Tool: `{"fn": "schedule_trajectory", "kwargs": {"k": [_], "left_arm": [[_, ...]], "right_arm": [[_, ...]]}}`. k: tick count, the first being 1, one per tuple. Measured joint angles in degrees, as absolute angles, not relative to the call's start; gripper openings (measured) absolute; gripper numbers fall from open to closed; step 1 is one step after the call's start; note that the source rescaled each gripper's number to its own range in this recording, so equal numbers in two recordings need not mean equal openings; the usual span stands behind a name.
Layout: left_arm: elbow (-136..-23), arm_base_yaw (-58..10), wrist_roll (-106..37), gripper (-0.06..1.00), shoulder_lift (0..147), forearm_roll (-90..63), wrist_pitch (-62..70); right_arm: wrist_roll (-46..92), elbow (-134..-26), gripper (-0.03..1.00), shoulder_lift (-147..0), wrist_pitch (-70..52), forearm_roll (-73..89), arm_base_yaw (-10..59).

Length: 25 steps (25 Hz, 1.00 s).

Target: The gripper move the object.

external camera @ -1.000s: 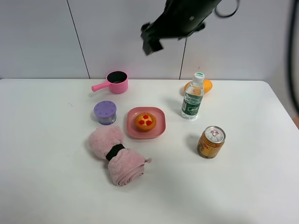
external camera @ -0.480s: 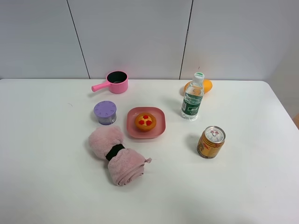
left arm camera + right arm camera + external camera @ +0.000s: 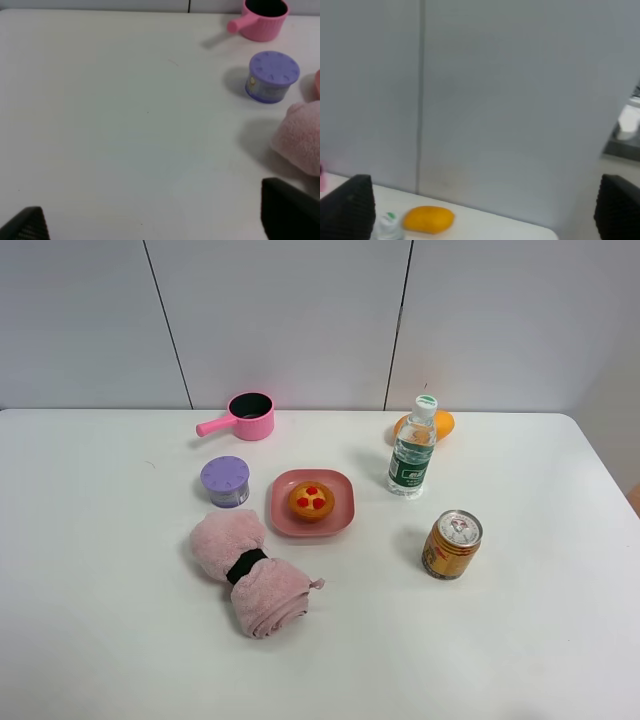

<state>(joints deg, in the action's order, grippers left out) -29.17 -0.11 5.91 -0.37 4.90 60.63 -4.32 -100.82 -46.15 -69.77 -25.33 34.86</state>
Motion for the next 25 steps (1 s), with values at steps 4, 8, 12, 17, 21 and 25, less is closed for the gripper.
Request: {"fn": "schedule_trajectory", "kwargs": {"k": [4,8,12,17,21,25], "left_arm": [[-29.2,-0.1,5.9,1.00,-0.4,4.9,60.6],[-29.2,-0.1,5.9,1.00,-0.4,4.9,60.6],[-29.2,-0.1,5.9,1.00,-0.4,4.9,60.6],[-29.2,-0.1,5.9,1.00,-0.4,4.9,60.6],[-29.2,-0.1,5.9,1.00,-0.4,4.9,60.6],[-29.2,-0.1,5.9,1.00,-0.4,4.9,60.6]], "right_arm": [[-1.7,-95.5,0.94,-40.9,-69.8,-24.5,34.9],[-0.7,-85.3,0.94,-35.7,-69.8,-24.8,34.9],[-0.6,-76.7,0.94,-32.0,-70.0,-19.6,34.9],[-0.4,-70.8,0.94,-30.8,-70.1,-10.4,34.9],[0.0,-66.2,0.94,-30.9,-70.0,-7.0,34.9],[0.0,-59.8,0.94,-31.0,-70.0,-2.3,34.9]]}}
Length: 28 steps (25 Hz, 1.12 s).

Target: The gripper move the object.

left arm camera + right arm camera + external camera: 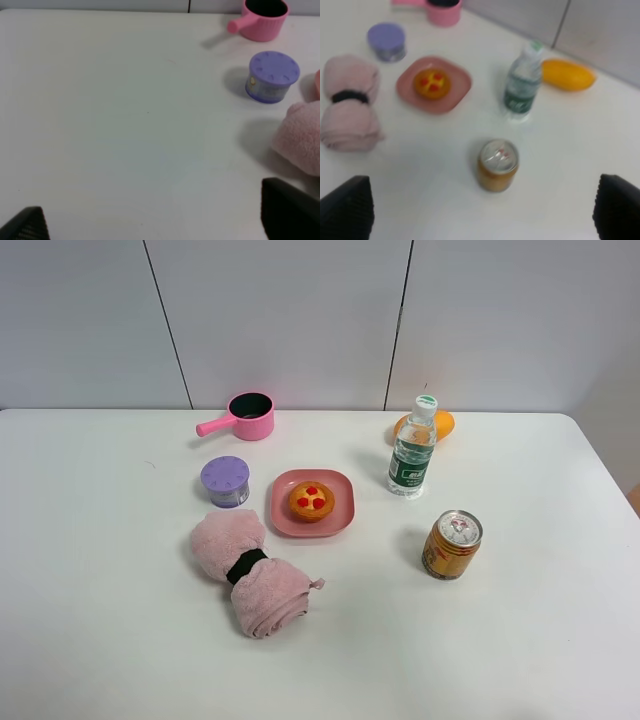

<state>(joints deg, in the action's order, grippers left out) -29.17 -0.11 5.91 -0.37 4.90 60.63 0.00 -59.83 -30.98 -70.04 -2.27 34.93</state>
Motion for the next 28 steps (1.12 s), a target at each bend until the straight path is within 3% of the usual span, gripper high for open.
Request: {"fn": "schedule_trajectory", "kwargs": {"k": [6,13,21,28], "left_arm": [[-29.2,-0.1,5.9,1.00,-0.4,4.9,60.6],[-29.2,-0.1,5.9,1.00,-0.4,4.9,60.6],[-29.2,-0.1,5.9,1.00,-0.4,4.9,60.6],[-29.2,-0.1,5.9,1.00,-0.4,4.9,60.6]], "right_arm": [[0.0,-51.5,0.94,-31.1,-70.0,-0.4,34.9],[0.0,-50.4,0.94,-29.9,-70.0,-1.0,34.7],[0.0,-50.4,0.94,-21.8,-70.0,0.4,16.9],[4.9,-50.4,0.94,-16.4,-70.0,0.9,9.2]]}}
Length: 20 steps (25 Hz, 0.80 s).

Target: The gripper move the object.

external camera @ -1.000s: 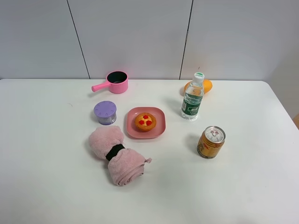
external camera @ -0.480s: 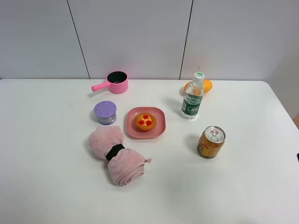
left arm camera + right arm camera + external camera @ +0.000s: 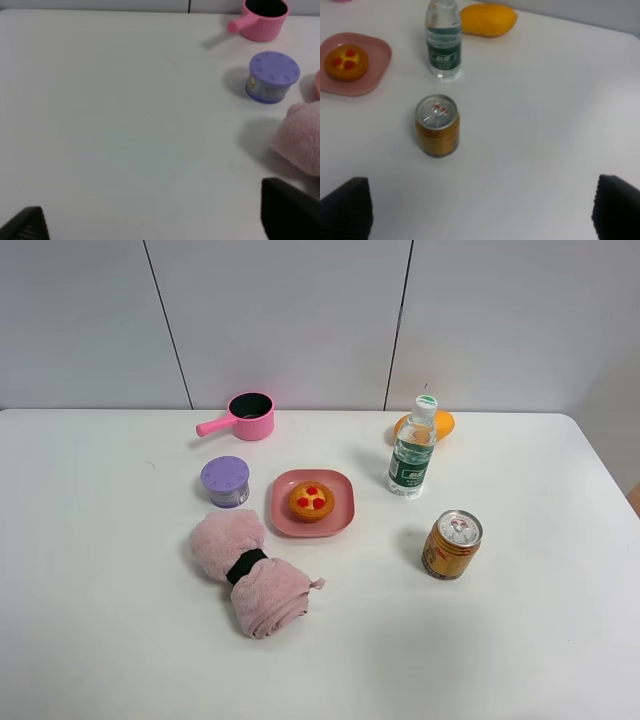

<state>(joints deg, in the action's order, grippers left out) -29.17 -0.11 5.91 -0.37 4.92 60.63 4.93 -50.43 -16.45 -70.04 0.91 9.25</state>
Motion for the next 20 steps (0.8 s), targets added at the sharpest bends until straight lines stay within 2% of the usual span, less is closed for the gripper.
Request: {"fn": "schedule_trajectory", "kwargs": {"k": [4,8,12,20], "left_arm": [[-29.2,-0.1,5.9,1.00,-0.4,4.9,60.6],[-29.2,-0.1,5.9,1.00,-0.4,4.9,60.6],[-29.2,-0.1,5.9,1.00,-0.4,4.9,60.6],[-29.2,-0.1,5.9,1.00,-0.4,4.9,60.6]], "right_arm": [[6.0,-47.8,0.94,-13.4,-67.5,3.3,6.1],[6.8,-39.1,0.94,-7.3,-58.6,5.3,5.7],[6.9,-31.2,0.94,-1.4,-55.7,5.7,5.7],[9.5,-29.8,0.94,0.2,-55.7,8.8,5.7]]}}
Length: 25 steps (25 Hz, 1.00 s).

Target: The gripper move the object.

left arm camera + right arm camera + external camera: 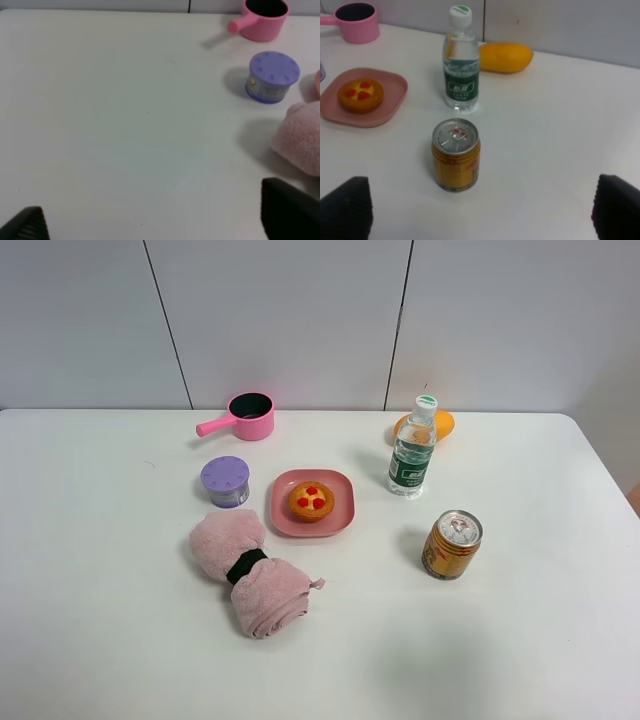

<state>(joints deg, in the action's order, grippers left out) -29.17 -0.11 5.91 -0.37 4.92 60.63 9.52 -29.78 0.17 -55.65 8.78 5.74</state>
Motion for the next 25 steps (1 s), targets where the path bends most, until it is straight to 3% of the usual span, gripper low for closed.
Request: {"fn": "schedule_trajectory", "kwargs": {"k": [9,25], "left_arm": [[-29.2,-0.1,5.9,1.00,-0.4,4.9,60.6],[-29.2,-0.1,5.9,1.00,-0.4,4.9,60.6]], "right_arm": [[11.2,-29.7,0.94,0.2,-55.8,10.6,0.3],[11.4,-29.7,0.94,0.2,-63.7,7.4,0.1]]}}
